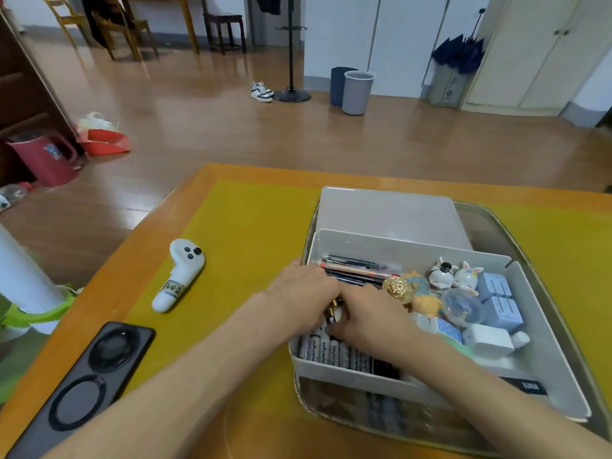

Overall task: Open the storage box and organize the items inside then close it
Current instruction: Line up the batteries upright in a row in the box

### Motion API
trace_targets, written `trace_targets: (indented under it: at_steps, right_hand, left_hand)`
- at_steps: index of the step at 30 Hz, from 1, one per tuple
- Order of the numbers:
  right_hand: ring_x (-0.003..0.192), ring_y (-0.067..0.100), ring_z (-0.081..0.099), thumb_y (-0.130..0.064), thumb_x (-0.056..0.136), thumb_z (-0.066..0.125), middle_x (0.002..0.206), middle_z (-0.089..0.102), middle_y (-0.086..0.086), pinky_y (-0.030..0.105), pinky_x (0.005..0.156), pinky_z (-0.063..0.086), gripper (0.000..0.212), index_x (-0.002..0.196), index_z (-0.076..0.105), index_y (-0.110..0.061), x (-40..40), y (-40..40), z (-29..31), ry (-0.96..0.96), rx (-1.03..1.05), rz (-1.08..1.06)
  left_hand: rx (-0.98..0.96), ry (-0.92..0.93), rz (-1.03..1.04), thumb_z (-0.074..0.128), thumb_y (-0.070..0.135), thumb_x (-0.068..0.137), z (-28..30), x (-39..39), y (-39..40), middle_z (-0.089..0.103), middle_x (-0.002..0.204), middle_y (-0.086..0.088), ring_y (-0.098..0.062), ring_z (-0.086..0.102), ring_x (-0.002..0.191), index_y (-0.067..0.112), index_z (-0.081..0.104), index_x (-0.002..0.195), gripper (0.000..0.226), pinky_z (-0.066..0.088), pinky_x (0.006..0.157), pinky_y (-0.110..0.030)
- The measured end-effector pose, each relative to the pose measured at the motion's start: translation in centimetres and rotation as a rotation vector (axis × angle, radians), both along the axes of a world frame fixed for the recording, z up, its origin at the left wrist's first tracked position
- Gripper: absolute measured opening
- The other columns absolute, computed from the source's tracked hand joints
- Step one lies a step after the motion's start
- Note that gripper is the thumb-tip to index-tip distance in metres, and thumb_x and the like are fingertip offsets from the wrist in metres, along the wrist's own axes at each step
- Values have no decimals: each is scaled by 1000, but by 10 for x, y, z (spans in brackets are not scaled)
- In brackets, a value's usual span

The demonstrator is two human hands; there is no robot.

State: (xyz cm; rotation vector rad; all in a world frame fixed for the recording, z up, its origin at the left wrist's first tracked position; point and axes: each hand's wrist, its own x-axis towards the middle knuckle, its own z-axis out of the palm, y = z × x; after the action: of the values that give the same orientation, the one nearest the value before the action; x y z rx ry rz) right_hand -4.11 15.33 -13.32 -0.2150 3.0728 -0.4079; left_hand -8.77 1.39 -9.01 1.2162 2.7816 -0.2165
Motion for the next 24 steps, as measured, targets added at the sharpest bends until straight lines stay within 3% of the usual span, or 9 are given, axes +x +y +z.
trace_targets:
  at_steps: [3,5,9,12,15,22,24]
  right_hand:
    - [84,21,64,-23,83,63,89,71,-3,32,62,38,29,112,62,-29,3,5,6,-19,-121,-21]
    - [78,15,61,-20,85,60,80,70,-7,32,62,39,28,110,66,-30,6,16,14,8,-103,-47]
    - [91,18,64,-30,88,62,87,69,-10,36,73,52,15,101,70,-30,19,36,24,29,41,-37]
    - [92,24,64,-37,91,60,91,70,-5,34,64,46,16,98,70,-28,24,29,19,29,189,58]
    - [89,28,64,-42,90,61,86,65,-1,32,61,36,21,94,70,-24,20,16,15,14,300,93]
    - [79,30,63,-32,82,63,76,53,-1,32,60,41,12,88,66,-22,12,15,13,-53,320,102]
    - [80,28,62,-34,81,63,78,53,-3,33,60,41,15,94,60,-26,12,17,12,-56,292,105]
  left_hand:
    - [35,-4,-19,57,16,92,2,-4,-2,66,103,-7,-27,59,104,19,68,101,15,40,91,-37]
    - [50,-4,-27,55,19,94,4,-6,-5,65,103,-6,-27,58,106,20,69,101,15,40,97,-39]
    - [65,-56,-20,61,34,94,-1,-3,-8,66,101,-1,-23,54,115,28,58,82,14,25,117,-54]
    - [31,-89,9,67,48,89,-6,0,-3,67,105,0,-22,49,124,26,59,84,23,17,119,-59]
    - [3,-46,53,70,56,83,-10,2,4,68,110,-1,-24,48,126,22,63,94,37,18,117,-59]
    - [-37,-8,106,77,53,79,-17,0,17,65,119,-2,-23,47,123,21,65,106,44,34,103,-45]
    - [-31,-14,89,77,53,79,-17,-2,15,65,119,-2,-23,49,121,21,65,106,43,37,99,-42]
